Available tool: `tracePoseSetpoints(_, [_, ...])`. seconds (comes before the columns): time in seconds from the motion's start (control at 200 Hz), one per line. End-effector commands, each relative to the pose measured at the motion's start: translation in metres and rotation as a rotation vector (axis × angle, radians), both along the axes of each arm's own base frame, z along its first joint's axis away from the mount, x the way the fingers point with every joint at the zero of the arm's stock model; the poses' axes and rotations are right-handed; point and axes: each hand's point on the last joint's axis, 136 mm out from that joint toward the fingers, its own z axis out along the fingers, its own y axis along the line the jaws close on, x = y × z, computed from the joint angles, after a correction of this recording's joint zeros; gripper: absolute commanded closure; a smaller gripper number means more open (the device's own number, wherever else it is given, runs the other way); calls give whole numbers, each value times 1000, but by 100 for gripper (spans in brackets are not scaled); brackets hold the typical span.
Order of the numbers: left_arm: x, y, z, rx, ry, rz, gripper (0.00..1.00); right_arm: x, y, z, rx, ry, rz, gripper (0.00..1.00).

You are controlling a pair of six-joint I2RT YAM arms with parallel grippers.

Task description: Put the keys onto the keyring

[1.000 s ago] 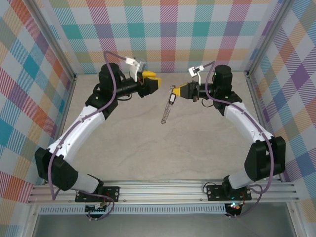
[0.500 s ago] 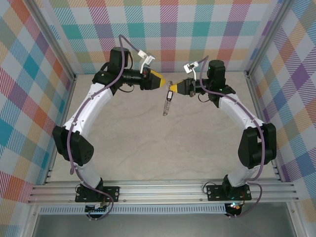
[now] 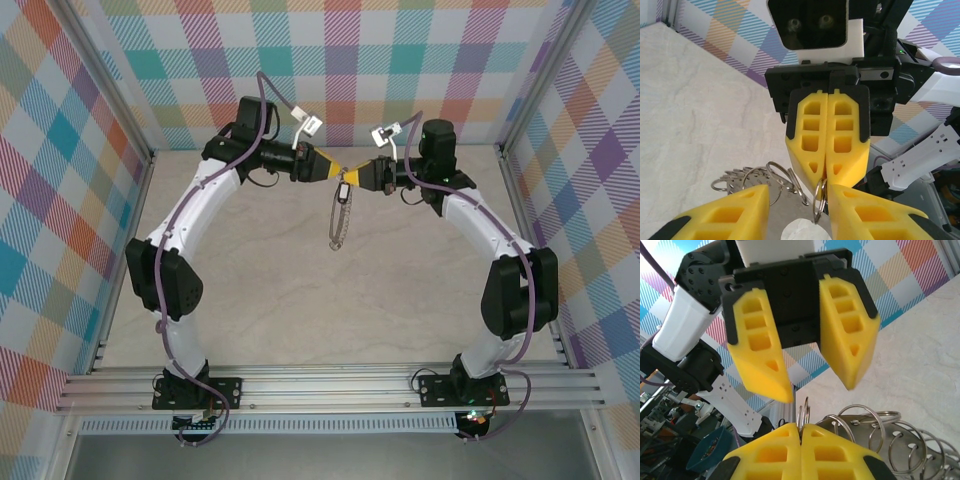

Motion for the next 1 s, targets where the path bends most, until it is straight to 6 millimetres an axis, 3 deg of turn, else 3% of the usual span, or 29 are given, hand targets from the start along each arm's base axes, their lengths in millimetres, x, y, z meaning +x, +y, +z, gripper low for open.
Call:
tracePoseSetpoints(0.0, [-6, -1, 13, -32, -7, -39, 65, 0, 2, 14, 25, -57, 38, 100])
tracePoseSetpoints(0.75, [-17, -11, 6, -34, 19, -95, 71, 2, 4, 15, 25, -55, 31, 100])
tracePoseSetpoints(0.995, [-18, -15, 5, -38, 21, -112, 82, 4, 4, 12, 22, -47, 27, 100])
